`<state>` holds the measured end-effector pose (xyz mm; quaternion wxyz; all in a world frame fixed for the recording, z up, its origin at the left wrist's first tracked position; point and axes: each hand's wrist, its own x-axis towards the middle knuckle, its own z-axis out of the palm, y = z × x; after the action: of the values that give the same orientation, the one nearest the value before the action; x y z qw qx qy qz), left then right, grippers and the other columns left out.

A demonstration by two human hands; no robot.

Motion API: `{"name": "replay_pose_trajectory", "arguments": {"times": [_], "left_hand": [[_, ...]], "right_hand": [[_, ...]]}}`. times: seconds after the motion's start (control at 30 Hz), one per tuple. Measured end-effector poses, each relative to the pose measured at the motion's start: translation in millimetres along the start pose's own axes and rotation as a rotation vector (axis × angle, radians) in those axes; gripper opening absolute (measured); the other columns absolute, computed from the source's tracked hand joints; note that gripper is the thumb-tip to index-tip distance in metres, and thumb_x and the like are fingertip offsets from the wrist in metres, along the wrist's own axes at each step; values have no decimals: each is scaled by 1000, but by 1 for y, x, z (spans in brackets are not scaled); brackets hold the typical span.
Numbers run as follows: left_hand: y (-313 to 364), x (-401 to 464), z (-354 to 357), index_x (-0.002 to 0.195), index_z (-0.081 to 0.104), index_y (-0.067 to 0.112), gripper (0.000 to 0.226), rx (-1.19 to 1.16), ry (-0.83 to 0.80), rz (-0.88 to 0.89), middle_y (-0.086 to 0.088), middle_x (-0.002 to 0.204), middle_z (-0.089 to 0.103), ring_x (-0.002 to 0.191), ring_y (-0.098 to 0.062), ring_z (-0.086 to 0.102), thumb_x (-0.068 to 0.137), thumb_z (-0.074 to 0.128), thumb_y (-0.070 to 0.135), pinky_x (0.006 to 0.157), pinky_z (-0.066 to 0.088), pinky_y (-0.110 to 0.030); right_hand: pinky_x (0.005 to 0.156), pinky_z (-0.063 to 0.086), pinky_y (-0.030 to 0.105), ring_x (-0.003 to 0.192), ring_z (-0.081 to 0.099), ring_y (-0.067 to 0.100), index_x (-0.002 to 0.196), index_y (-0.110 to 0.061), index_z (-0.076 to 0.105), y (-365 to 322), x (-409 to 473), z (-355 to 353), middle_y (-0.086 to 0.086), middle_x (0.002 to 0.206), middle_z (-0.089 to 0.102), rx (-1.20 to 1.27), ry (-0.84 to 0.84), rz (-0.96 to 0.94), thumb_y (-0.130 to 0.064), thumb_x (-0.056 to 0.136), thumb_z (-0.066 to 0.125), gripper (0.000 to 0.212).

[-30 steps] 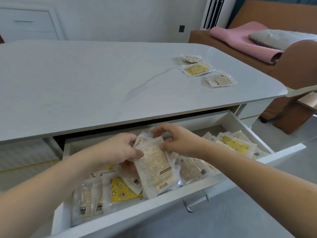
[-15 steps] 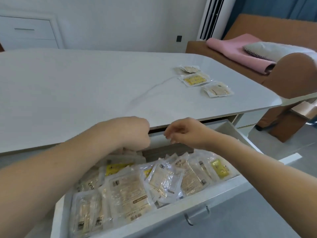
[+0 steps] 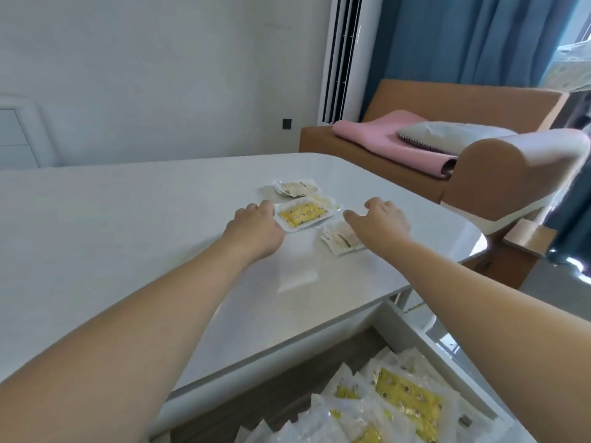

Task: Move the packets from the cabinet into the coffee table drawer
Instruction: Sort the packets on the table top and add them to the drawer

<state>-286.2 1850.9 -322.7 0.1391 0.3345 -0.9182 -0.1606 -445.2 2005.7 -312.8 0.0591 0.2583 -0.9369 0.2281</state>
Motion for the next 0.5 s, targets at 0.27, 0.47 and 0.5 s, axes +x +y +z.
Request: {"name": "replay_pose_trajectory", "arguments": {"times": [0.27,0.47,0.5], "left_hand": [[19,98,52,147,35,16,70,-40,-18,-8,-8,149,43,138,-30,35,92,47,58,111,30,-43],[14,107,59,132,48,20,60,-27,72,18,-3,135,53,128,-29,42,84,58,54,102,34,-40],[13,105,59,132,47,19,61,-49,86,23,-4,133,53,126,-29,42,83,60,52,99,35,-39]], "right_hand": [[95,27,41,116,38,30,123,-17,51,18,18,55,4,115,43,-25,55,59,-80,66,43,86],[89,25,37,115,39,30,113,-21,51,22,21,53,2,102,33,50,61,119,-75,64,55,73],[86,23,37,113,37,30,109,-20,53,21,21,52,1,99,29,34,63,143,-76,62,54,73]]}}
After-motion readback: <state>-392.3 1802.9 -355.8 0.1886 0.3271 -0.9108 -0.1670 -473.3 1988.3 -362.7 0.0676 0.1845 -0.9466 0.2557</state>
